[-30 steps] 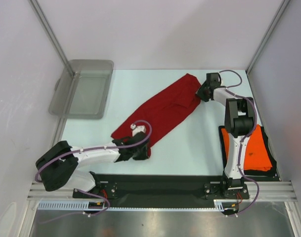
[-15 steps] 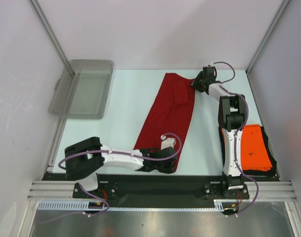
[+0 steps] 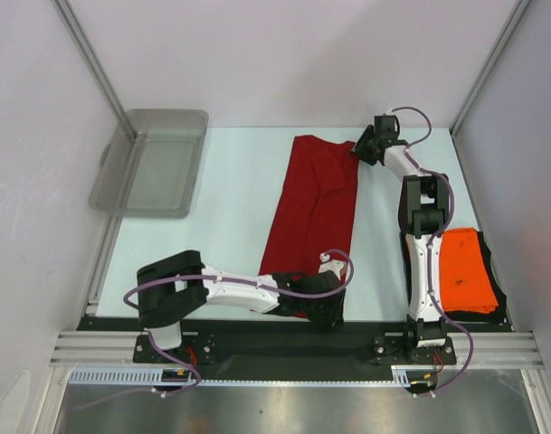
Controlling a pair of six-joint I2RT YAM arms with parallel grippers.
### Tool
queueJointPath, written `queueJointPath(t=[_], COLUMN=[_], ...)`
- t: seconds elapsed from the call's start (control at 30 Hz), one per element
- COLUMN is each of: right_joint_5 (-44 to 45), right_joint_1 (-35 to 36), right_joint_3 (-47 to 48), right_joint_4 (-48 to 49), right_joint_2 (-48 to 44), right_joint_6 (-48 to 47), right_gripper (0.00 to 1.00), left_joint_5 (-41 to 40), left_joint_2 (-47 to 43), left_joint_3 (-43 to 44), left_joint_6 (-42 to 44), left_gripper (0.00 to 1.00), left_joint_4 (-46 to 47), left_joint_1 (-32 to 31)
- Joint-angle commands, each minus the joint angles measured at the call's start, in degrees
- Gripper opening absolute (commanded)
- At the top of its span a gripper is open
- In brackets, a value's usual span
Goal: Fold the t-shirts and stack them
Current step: Fold the tshirt
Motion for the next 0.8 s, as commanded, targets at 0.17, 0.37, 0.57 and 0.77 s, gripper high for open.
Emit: queueJointPath(t=[0.17,0.37,0.57,0.77], right_joint_5=[3.2,2.1,-4.2,-10.3], right_joint_1=[-3.8,-3.8,-3.4,-2.7], right_joint_3=[4.7,0.7,-6.0,-5.8], right_joint_4=[-21.4,-21.4,-15.9,-10.6], right_joint_2=[-4.4,-12.0,-17.2,-13.4], right_joint_6=[-9.0,-12.0,-6.8,-1.6], right_gripper=[0.64,0.65,0.52,0.20], left_joint_5=[6.9,13.7,19.7,25.0], left_joint_2=[-17.3,-22.4,-11.3,10.0], left_joint_3=[-0.9,0.2,11.6,32.0], left_joint_6=[10.6,15.5,20.8,21.0], left_gripper=[0.50,0.54,0.50,0.40], left_joint_4=[-8.0,-11.0,-7.7,-4.3], left_joint_1=[6.4,20.9,35.7,43.9])
